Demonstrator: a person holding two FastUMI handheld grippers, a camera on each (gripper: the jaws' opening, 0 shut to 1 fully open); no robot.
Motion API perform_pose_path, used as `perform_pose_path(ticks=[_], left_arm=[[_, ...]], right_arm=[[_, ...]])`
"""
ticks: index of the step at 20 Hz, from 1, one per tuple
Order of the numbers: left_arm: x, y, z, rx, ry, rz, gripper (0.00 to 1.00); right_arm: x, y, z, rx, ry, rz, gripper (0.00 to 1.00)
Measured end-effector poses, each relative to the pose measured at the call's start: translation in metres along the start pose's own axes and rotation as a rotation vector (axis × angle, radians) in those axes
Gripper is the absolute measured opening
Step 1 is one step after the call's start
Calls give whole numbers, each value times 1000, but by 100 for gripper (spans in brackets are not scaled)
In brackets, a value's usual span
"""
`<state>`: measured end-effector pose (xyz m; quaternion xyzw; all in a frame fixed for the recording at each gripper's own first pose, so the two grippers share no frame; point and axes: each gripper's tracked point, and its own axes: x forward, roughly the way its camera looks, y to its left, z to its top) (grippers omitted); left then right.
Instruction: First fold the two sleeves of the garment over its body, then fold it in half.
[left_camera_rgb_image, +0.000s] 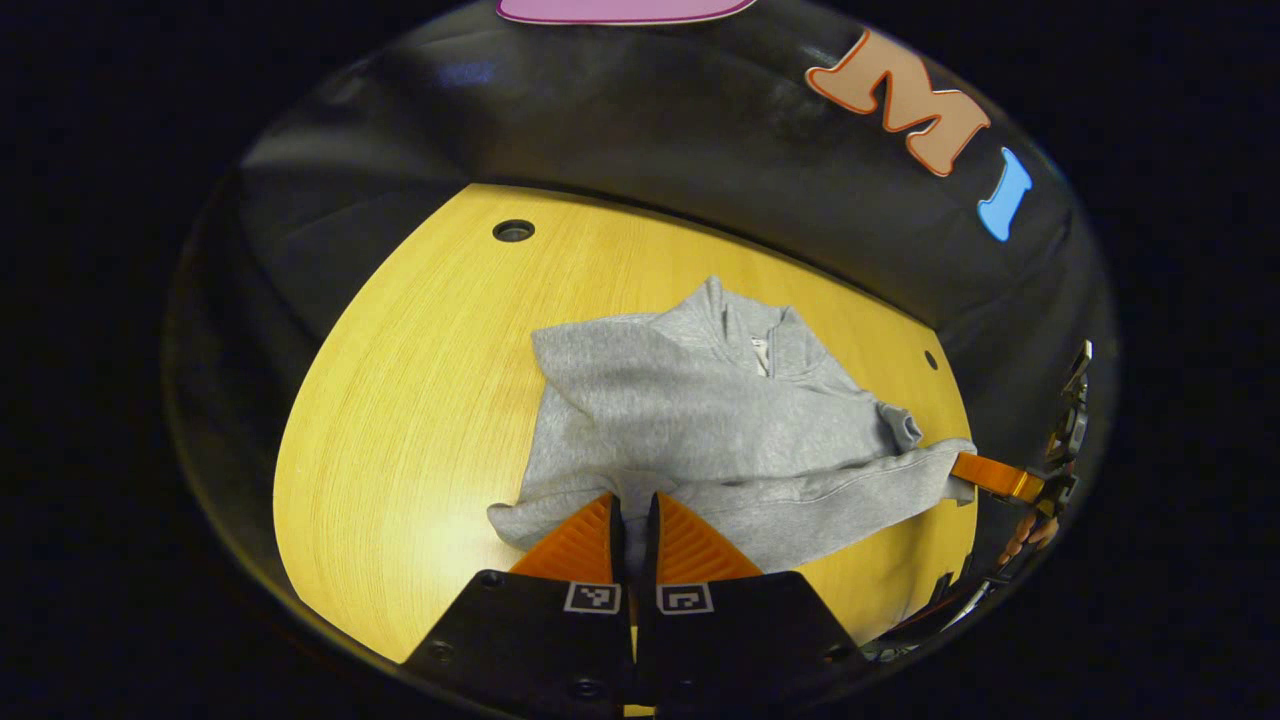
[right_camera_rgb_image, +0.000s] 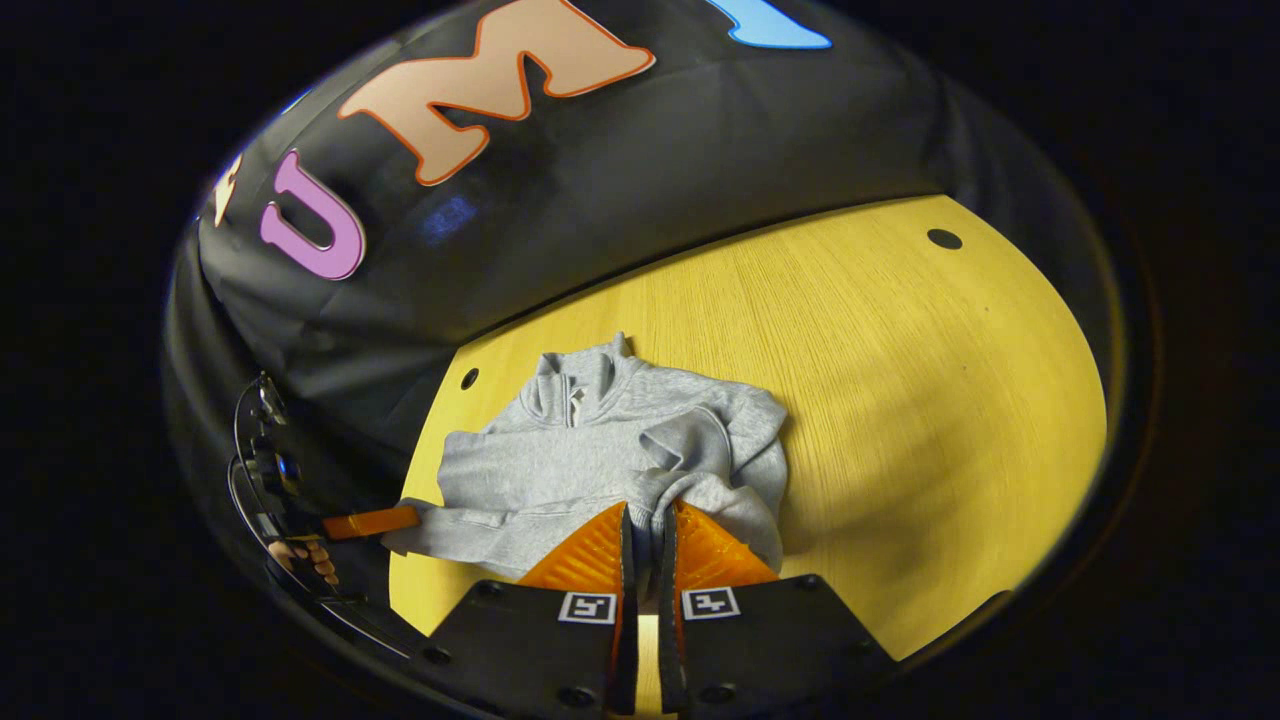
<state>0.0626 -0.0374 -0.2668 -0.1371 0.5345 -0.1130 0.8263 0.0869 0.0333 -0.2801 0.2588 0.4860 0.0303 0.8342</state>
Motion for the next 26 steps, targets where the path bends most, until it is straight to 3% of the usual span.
perform_pose_path(ticks=[1,2,4,6,7,11,12,13,14,15,20,26], left_arm=[[6,4,0,-22,19,16,0],[12,4,-1,-45,33,24,0],[22,4,5,-83,39,23,1],[25,2,13,-131,31,4,2],[25,1,19,-158,13,-10,3],[14,-3,66,-210,-199,-67,12],[10,-3,83,-210,-279,-74,36],[2,-5,96,-198,-336,-75,61],[-4,-4,103,-169,-381,-59,76],[-14,-4,109,-127,-412,-44,97],[-55,-14,138,38,-591,62,96],[-125,-33,139,216,-811,166,96]], right_arm=[[5,-1,0,16,4,-2,22],[11,-2,2,26,4,-7,15],[24,-3,6,51,3,-15,18],[26,1,15,99,-14,-1,14],[29,7,18,121,-28,17,38],[26,21,32,73,-156,41,89],[20,18,43,47,-194,34,95],[16,16,51,23,-227,23,95],[7,15,57,-5,-262,9,95],[0,14,62,-33,-299,-5,95],[-49,18,76,-180,-460,-67,95],[-124,35,80,-405,-697,-168,96]])
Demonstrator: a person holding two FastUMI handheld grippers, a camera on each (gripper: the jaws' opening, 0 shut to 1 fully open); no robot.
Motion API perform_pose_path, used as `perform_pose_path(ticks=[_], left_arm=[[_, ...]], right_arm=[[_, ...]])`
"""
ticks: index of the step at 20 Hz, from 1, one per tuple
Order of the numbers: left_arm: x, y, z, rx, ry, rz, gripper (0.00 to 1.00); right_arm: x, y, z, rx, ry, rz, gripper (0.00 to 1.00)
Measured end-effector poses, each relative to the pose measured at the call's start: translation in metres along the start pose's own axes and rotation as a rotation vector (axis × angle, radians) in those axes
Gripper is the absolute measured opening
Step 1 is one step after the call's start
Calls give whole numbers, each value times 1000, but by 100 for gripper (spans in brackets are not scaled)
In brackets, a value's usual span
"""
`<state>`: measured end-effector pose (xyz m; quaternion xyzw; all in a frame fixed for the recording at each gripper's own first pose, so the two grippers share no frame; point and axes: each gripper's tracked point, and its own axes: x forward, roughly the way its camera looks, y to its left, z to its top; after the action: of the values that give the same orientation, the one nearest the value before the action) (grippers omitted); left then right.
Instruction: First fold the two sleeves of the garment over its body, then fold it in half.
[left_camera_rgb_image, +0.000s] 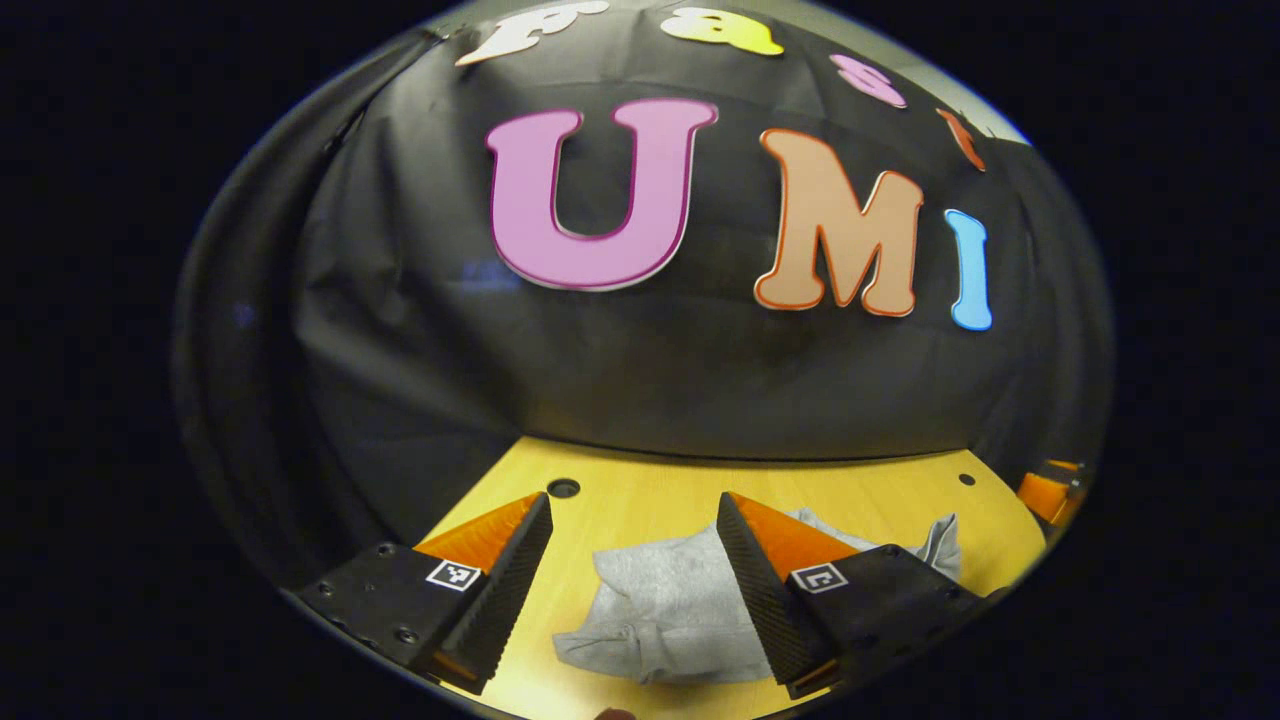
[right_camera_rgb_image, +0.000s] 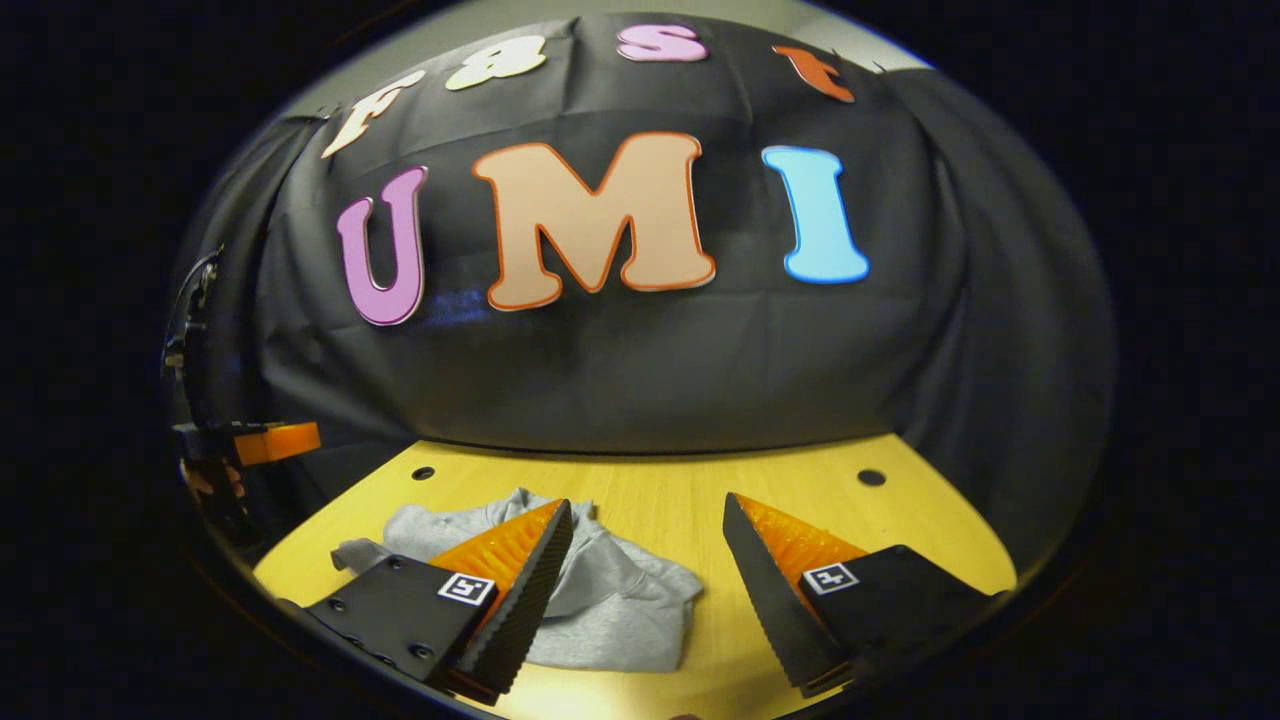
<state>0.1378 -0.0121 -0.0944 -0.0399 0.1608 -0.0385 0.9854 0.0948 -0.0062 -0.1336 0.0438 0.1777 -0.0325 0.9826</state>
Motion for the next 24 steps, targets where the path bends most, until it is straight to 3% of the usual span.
perform_pose_path(ticks=[3,4,6,12,13,14,22,23,24], left_arm=[[-25,-3,14,30,-72,21,95],[-31,-3,14,32,-80,27,96],[-44,-2,13,35,-87,30,96],[-58,5,15,55,-98,48,94],[-59,5,18,58,-107,50,95],[-61,4,22,65,-117,51,95],[-67,4,28,119,-139,48,97],[-68,4,29,116,-143,47,97],[-68,5,30,114,-146,49,97]], right_arm=[[-24,4,19,-41,-84,-31,96],[-30,7,22,-35,-103,-37,92],[-38,10,29,-7,-127,-34,96],[-46,9,29,12,-140,-37,96],[-47,9,31,17,-148,-41,92],[-46,6,32,16,-158,-47,96],[-47,14,34,12,-176,-35,96],[-46,15,35,11,-180,-33,92],[-48,16,36,10,-188,-31,96]])
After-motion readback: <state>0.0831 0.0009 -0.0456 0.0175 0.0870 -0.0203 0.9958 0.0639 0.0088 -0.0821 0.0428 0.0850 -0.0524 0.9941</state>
